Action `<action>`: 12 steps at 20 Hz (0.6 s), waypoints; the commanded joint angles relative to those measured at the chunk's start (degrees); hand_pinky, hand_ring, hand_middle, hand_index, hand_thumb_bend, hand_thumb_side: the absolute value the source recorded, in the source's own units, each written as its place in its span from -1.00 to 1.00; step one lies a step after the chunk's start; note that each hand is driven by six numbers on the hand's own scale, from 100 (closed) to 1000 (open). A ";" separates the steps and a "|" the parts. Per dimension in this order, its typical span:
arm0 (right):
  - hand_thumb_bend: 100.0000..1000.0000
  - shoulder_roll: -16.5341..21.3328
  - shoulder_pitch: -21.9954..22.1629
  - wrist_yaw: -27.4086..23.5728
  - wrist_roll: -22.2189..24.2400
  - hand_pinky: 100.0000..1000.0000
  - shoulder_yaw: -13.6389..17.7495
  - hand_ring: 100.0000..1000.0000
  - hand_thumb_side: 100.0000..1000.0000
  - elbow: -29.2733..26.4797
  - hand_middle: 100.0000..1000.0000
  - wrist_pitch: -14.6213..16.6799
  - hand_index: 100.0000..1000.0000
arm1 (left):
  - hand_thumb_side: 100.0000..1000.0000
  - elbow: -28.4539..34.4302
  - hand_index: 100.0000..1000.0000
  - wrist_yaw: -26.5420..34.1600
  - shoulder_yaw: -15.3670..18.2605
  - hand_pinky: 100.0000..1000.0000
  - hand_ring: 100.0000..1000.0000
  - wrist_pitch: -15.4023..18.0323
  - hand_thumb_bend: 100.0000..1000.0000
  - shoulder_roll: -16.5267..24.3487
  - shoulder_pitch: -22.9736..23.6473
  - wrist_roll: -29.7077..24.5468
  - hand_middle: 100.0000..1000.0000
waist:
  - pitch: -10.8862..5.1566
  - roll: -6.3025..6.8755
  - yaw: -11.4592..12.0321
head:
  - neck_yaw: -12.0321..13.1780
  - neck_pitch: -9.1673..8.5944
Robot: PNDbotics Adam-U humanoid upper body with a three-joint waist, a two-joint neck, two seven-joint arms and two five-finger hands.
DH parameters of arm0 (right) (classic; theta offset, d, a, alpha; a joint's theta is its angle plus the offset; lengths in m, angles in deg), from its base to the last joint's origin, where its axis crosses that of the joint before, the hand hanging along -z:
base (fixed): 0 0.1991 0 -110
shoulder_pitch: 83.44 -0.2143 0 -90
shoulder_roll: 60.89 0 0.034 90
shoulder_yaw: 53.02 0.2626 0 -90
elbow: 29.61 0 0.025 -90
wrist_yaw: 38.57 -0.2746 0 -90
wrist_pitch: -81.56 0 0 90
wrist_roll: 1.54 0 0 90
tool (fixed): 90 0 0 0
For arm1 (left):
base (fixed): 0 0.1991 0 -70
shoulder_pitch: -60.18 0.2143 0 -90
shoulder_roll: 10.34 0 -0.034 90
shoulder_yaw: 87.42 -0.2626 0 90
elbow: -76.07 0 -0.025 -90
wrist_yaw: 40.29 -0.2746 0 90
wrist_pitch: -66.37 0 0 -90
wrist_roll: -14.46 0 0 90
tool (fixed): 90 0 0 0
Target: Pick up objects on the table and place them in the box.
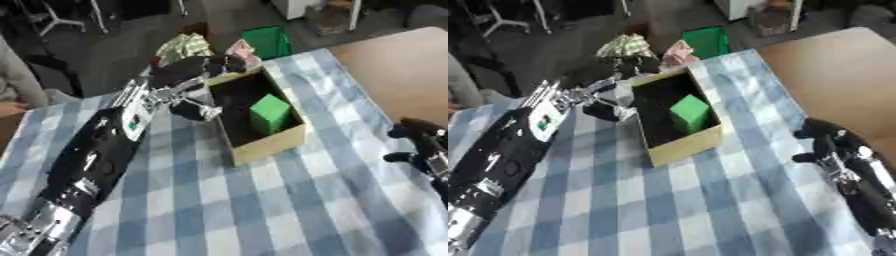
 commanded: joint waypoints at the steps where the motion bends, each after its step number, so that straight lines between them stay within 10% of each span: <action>1: -1.00 1.39 -0.35 0.13 -1.20 0.33 1.59 1.00 -0.02 -1.25 0.40 0.44 0.72 | -0.67 8.51 0.84 14.66 0.87 0.67 0.68 -3.81 -1.00 4.75 3.04 -3.62 0.75 | -1.25 -1.01 1.51 | -0.80 0.63; 6: -1.00 2.39 0.52 -0.08 -3.23 0.33 3.91 1.00 -0.08 -2.26 0.41 1.11 0.73 | -0.51 24.52 0.79 38.73 5.05 0.66 0.64 -14.01 -1.00 8.66 15.06 -11.71 0.70 | -1.52 -2.23 6.10 | -1.84 1.66; 12: -1.00 2.81 1.90 -0.42 -5.14 0.33 5.73 1.00 -0.10 -3.30 0.43 1.52 0.75 | -0.29 38.32 0.74 50.92 11.43 0.64 0.60 -23.29 -1.00 6.26 29.53 -14.83 0.63 | -1.75 -3.70 10.70 | -2.48 3.18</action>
